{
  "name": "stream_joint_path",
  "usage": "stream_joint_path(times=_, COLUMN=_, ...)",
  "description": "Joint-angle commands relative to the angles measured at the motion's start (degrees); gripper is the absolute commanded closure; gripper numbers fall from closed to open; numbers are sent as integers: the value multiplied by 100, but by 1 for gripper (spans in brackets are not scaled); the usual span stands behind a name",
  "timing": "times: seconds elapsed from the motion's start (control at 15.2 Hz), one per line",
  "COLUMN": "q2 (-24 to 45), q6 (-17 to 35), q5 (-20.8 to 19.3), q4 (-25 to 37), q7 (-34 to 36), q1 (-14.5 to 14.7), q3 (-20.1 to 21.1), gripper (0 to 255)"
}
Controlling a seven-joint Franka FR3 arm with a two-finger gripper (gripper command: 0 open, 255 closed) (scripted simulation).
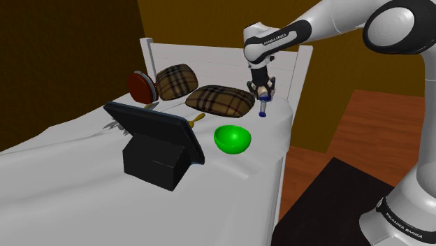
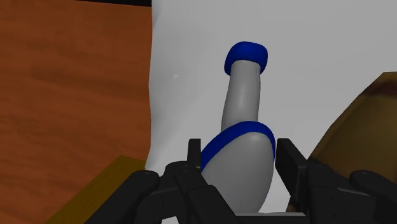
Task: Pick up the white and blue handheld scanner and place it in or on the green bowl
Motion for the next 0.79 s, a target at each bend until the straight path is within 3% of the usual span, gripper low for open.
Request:
stream_joint_path(times=0.0, q2=-21, q6=-157, q5=10, q4=138, q7=-28, q1=8, q3=4, gripper=255)
stream_joint_path(times=0.73, q2=-152, q6=-917, q5=45, q4=783, q7=-186, q1=31, q3=9, gripper=255)
